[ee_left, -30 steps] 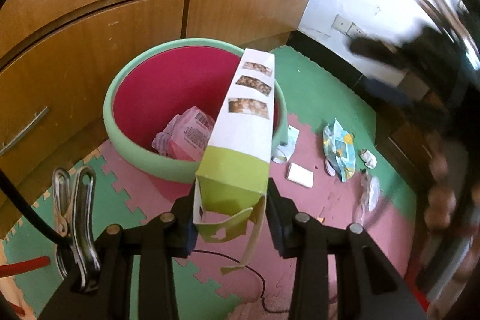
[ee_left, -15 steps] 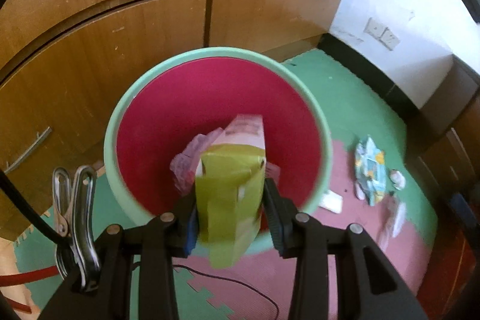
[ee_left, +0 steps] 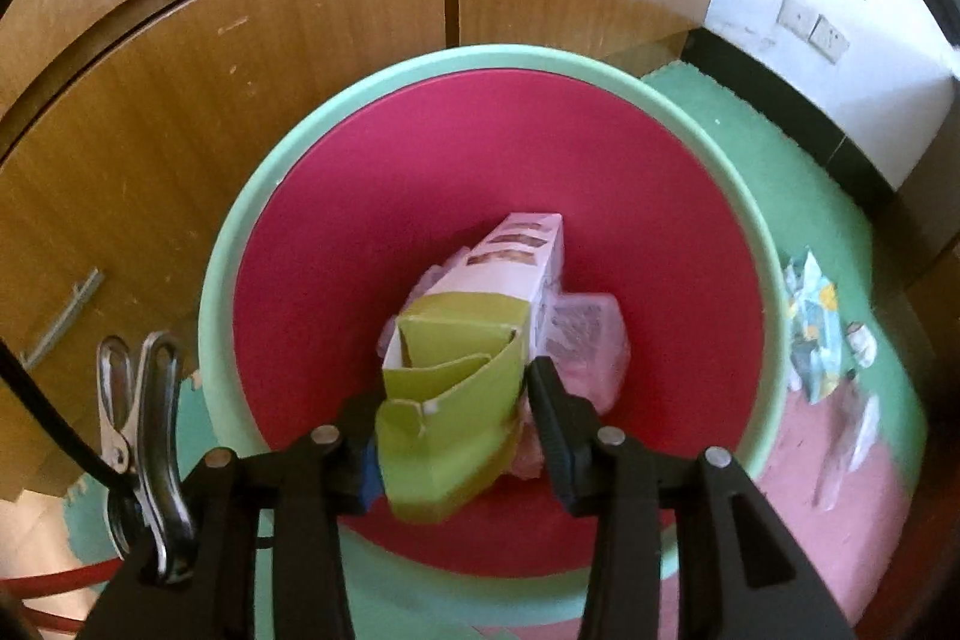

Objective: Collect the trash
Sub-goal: 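Move both open tools toward the blue-and-yellow wet-wipes packet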

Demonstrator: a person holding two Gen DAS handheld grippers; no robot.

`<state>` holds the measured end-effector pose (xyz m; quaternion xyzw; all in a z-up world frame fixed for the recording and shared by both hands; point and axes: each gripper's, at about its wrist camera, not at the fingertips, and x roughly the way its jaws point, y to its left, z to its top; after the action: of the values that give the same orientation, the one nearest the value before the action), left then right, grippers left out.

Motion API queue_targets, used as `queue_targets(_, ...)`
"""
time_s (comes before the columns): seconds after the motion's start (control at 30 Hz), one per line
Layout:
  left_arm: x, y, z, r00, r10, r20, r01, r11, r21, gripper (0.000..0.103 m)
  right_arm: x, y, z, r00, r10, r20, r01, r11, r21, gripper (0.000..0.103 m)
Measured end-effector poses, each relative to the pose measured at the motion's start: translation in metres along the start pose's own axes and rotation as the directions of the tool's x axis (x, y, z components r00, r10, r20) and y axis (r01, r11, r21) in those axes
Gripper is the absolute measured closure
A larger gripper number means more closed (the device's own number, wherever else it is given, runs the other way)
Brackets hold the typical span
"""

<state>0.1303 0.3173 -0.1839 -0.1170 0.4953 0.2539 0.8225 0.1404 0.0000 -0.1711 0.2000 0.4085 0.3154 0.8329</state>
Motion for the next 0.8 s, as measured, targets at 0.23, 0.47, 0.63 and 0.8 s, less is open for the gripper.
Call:
queue_targets(0.23,-0.004,0.007,0.003,0.995,-0.095,-0.008,0.095,0.995,-0.017,0.047,-0.004,-0.005,-0.004,1.000,-0.012,0.001,0.012,1.000,0.003,0.035)
queue_targets(0.47,-0.045,0.003,-0.005,0.983,-0.169,0.071,0.170,0.985,-0.017,0.042,-0.020,-0.015,-0.008,0.999,-0.020,0.030,0.020,1.000,-0.002,0.035)
queue_targets(0.63,-0.076,-0.026,-0.012,0.965,-0.234,0.115,0.229,0.972,0.056,0.036,-0.037,-0.028,-0.013,0.997,-0.046,0.062,0.047,0.999,-0.005,0.035)
queue_targets(0.8,-0.104,-0.060,-0.022,0.942,-0.308,0.135,0.284,0.943,0.173,0.032,-0.053,-0.044,-0.021,0.993,-0.088,0.078,0.089,0.996,-0.013,0.035)
